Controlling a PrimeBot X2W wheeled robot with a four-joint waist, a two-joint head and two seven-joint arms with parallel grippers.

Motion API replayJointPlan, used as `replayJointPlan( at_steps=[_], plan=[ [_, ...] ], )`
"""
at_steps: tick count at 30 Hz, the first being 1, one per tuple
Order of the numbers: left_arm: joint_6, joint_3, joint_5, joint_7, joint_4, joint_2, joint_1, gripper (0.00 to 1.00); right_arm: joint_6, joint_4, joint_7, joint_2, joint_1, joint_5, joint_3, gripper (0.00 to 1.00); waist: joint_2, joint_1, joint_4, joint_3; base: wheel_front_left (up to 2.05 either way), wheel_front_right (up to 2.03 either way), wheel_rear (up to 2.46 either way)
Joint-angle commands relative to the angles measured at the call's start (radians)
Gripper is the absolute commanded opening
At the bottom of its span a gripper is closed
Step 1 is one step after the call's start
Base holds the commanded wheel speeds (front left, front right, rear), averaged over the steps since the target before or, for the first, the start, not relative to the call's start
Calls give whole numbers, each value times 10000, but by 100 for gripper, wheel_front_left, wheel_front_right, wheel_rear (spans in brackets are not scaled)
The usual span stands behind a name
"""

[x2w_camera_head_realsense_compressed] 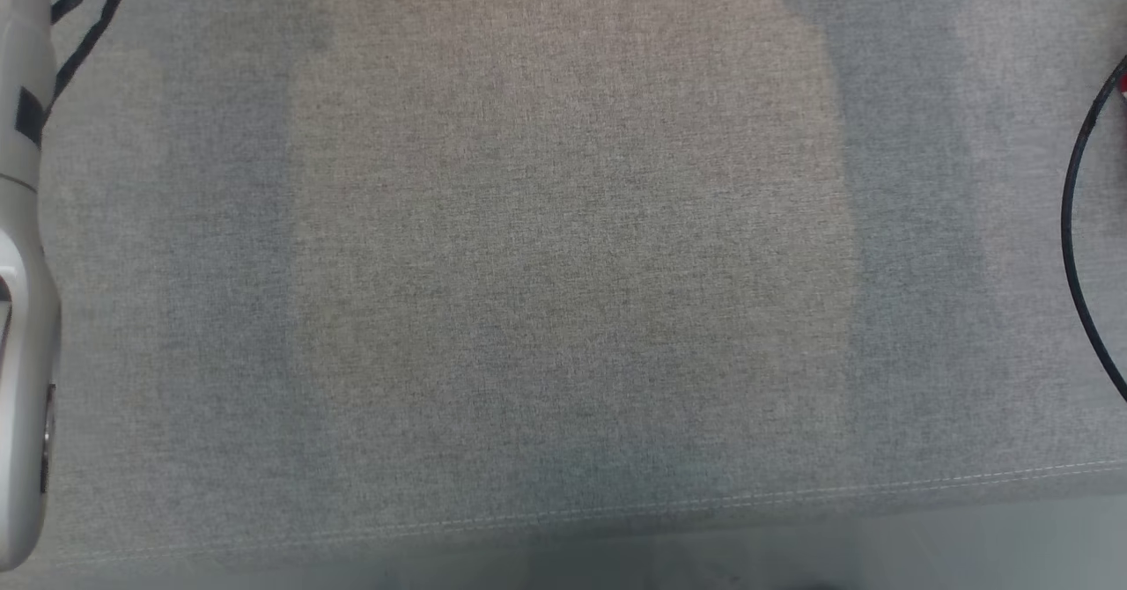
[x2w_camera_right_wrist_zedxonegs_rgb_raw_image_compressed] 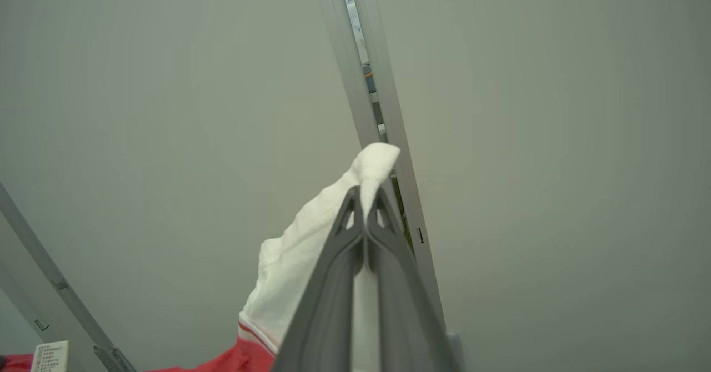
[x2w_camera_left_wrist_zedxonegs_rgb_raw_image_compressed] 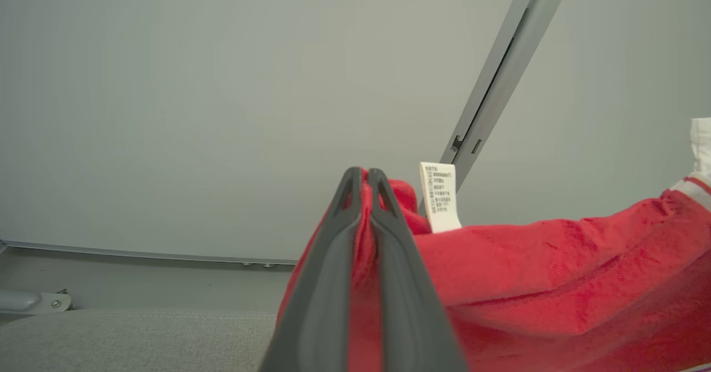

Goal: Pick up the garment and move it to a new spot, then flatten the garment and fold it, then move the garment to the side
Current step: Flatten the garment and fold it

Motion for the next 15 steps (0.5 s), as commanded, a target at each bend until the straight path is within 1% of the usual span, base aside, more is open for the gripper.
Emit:
replayJointPlan(
  at_steps=[1, 4, 7, 8, 10, 11, 15],
  plan=[
    [-105, -43, -17, -83, 148, -92, -83, 0, -1, 155, 112, -9, -23, 18, 129, 0, 0, -2, 95, 627, 0, 0, 0],
    [-270, -76, -141, -208, 490, -161, 170, 0, -1, 282, 350, 39, 203, 282, 393, 0, 0, -2, 135, 824, 0, 0, 0],
    [-395, -62, -348, -414, 690, -343, 554, 0, -1, -22, 562, 70, 660, 960, 569, 0, 0, -2, 169, 955, 0, 0, 0],
    [-407, -28, -455, -619, 686, -350, 684, 0, -1, -198, 719, 53, 897, 1128, 781, 0, 0, -2, 160, 996, 0, 0, 0],
    [-461, -202, -400, -811, 709, -447, 1155, 0, -1, -755, 867, -79, 1617, 1724, 1105, 0, 0, -2, 193, 998, 0, 0, 0],
    [-461, -183, -457, -1070, 688, -395, 1396, 0, 0, -1080, 958, -145, 2066, 1886, 1398, 0, 0, -2, 138, 982, 0, 0, 0],
    [-474, -644, -487, -1809, 376, -605, 2768, 0, 0, -2561, 1012, -666, 4175, 3184, 2093, 0, 0, -2, 155, 783, 0, 0, 0]
  ],
)
